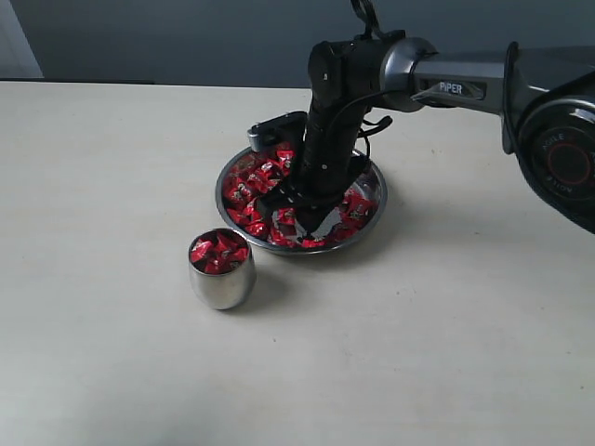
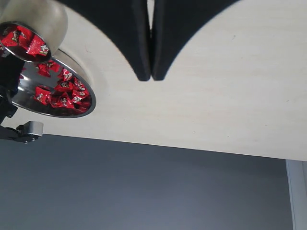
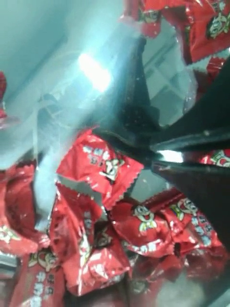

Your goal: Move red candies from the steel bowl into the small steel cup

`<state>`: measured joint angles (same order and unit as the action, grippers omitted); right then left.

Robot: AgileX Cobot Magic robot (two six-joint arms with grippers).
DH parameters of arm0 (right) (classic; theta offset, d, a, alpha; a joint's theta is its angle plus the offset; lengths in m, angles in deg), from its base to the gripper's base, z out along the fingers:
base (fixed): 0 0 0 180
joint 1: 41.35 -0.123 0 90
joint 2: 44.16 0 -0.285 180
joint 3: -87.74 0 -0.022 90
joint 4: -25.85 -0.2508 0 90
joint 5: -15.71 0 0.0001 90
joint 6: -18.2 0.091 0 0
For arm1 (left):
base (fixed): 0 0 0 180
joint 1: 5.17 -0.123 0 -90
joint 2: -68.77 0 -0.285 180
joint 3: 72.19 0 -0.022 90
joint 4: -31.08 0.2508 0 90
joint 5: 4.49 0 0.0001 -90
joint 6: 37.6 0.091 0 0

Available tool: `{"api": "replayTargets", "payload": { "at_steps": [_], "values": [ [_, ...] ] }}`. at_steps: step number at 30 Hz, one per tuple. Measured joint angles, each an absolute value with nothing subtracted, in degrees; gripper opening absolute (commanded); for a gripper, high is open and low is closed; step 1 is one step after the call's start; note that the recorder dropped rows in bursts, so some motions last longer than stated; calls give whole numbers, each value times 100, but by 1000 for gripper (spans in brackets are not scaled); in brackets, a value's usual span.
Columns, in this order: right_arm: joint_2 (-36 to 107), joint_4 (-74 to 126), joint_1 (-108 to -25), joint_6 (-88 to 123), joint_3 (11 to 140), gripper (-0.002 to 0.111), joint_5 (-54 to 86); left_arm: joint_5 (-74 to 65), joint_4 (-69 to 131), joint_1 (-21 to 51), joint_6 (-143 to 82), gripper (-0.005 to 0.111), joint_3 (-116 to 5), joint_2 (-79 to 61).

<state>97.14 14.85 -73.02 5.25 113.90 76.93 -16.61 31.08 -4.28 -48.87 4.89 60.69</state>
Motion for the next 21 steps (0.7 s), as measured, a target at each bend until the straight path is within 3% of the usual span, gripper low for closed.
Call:
{"api": "replayTargets", "payload": {
  "at_steps": [4,10,13,21],
  "values": [
    [9714,1475,-7302,124,11390,49,7529,-1661,3108,-428,-4887,0,489,6069],
    [9714,1188,-7302,3,11390,51,6621,-1661,3108,-428,-4887,0,489,6069],
    [9748,1086,-7302,3,11390,46,6443,-1661,3108,-428,-4887,0,489,6069],
    [9875,1000,-7302,26,11390,17,6427,-1661,3108,-428,-4887,0,489,6069]
  ]
}}
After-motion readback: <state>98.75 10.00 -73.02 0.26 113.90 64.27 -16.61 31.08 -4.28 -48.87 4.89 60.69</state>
